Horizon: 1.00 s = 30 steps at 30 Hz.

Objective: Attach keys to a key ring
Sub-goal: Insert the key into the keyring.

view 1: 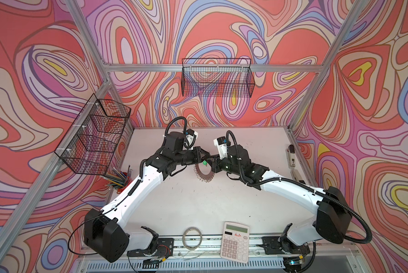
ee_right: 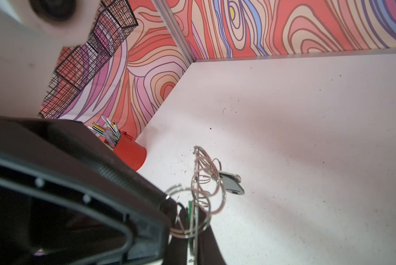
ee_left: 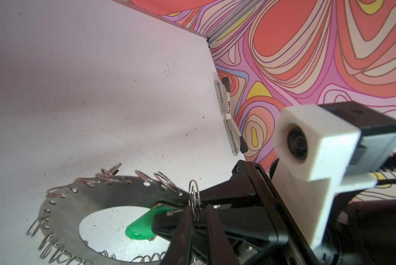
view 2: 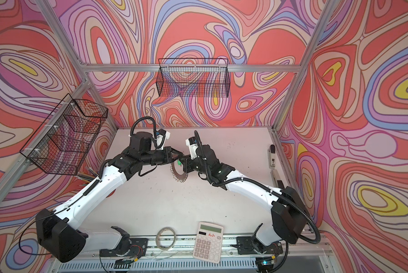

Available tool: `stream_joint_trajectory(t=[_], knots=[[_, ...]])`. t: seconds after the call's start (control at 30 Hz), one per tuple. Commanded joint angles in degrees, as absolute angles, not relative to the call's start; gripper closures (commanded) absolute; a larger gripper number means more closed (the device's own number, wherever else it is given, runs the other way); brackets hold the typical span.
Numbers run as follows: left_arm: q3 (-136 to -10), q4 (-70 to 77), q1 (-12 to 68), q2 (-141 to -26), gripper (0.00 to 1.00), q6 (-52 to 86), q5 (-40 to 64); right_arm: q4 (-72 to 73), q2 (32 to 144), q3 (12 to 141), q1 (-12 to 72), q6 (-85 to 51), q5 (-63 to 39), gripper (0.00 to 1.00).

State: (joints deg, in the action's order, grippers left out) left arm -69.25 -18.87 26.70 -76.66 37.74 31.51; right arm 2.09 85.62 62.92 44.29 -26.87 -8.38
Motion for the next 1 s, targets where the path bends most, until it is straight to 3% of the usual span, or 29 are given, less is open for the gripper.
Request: stream_joint_trajectory(t=[0.0,0.37,0.57,0.97], knots=[[-71.1,-18.2,27.0,-77.8,0.84,37.3,31.7,4.5,85.6,65.3,45.1,-26.2,-8.7,1.00],[-72.1,-19.3,27.0,-78.6,0.84,36.1,31.6,4.4,85.3,65.2,45.3,-25.9,-8.4,1.00],[-74.0,-22.7,27.0,-79.0,1.00,34.4,31.3,3.3,85.3,65.7,45.3,-25.4,-7.5,1.00],[-91.6,-53.8,26.9,-84.0,1.00,17.5,27.1,-9.5,85.7,70.3,45.3,-12.5,0.0,1.00]])
